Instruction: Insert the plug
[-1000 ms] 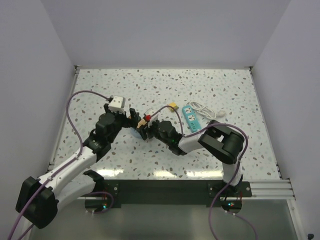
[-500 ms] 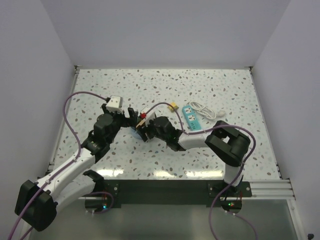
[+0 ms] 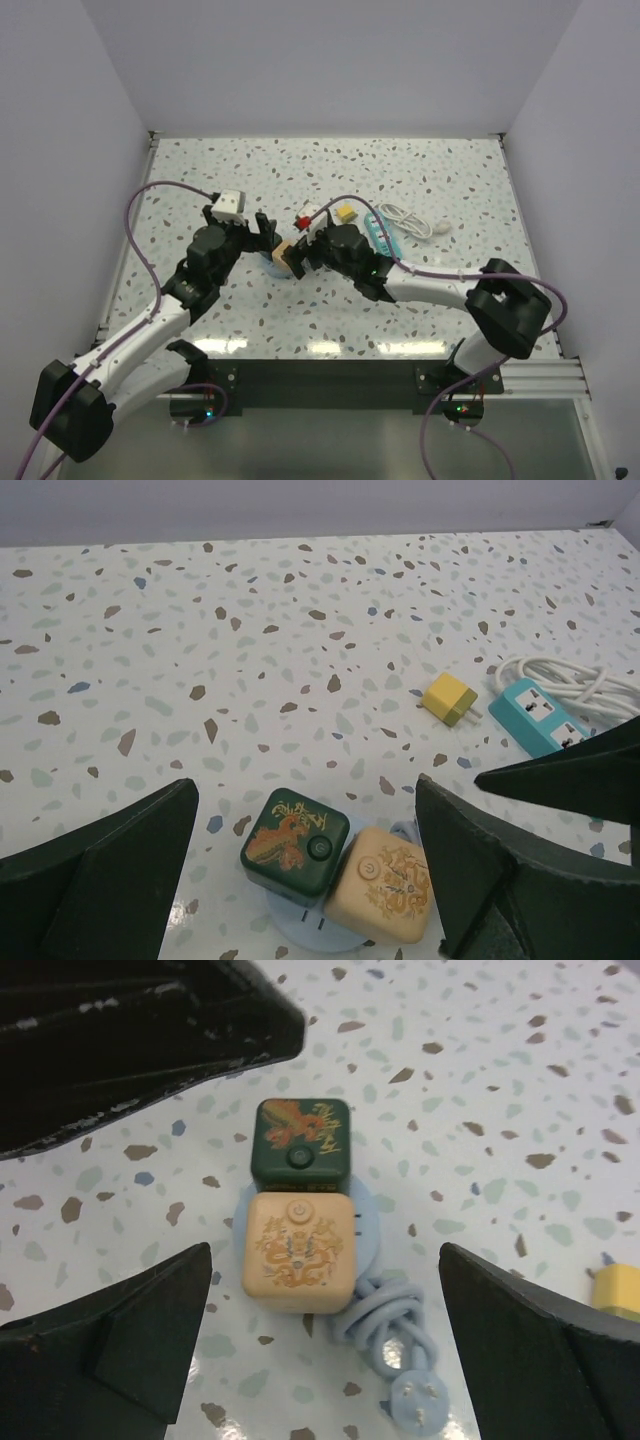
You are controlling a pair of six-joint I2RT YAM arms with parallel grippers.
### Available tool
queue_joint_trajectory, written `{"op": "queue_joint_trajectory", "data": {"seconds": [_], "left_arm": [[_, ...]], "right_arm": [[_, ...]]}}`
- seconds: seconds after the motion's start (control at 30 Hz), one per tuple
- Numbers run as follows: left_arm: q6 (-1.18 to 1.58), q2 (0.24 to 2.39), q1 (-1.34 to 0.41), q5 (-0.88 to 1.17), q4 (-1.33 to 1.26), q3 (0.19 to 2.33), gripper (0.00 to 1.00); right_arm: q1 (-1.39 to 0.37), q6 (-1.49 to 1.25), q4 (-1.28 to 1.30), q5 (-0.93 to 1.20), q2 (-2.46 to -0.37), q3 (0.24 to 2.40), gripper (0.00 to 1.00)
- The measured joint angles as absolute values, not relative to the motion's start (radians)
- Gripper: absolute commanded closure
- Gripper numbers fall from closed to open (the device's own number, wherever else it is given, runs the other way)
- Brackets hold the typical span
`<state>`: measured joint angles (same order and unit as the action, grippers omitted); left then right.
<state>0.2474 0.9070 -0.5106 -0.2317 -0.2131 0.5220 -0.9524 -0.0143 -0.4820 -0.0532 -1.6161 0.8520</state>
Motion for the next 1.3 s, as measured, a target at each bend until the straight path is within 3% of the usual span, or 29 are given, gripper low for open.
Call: {"op": "queue_joint_trajectory", "data": {"seconds": [0.2,0.4,0.9,1.1,1.2,1.23,1.3], "left_arm": [[0.246,0.923,-0.511,-0.232,-0.212,0.548,0.05],[0.243,0.953,-0.511,-0.232,-0.208,0.559,0.05],[0.243,0.971,-0.511,-0.223,-0.200,0.559,0.05],[0.243,0.975,-0.511,-0.219,-0.200,0.559,0.05],[0.243,0.976,-0.511,-0.215,-0.200,0.559,0.05],[0.243,0.976,-0.511,-0.214,-0.201,0.559,0.05],[0.243,0.976,-0.511,-0.212,-0.200,0.559,0.05]], "right_arm": [[-0.786,-0.012,-0.428,-0.033,-1.512,0.837,0.01],[-0.571,-0.028,-0.210,-0.007,-1.662,1.042,0.01],[-0.520,0.004,0.038,0.037,-1.996,1.350,0.09],[-0.510,0.019,0.069,0.036,-2.057,1.386,0.20],[-0.500,0.022,0.085,0.037,-2.088,1.407,0.32],[-0.495,0.022,0.094,0.042,-2.099,1.417,0.42],[-0.484,0.022,0.105,0.047,-2.112,1.429,0.52]]}}
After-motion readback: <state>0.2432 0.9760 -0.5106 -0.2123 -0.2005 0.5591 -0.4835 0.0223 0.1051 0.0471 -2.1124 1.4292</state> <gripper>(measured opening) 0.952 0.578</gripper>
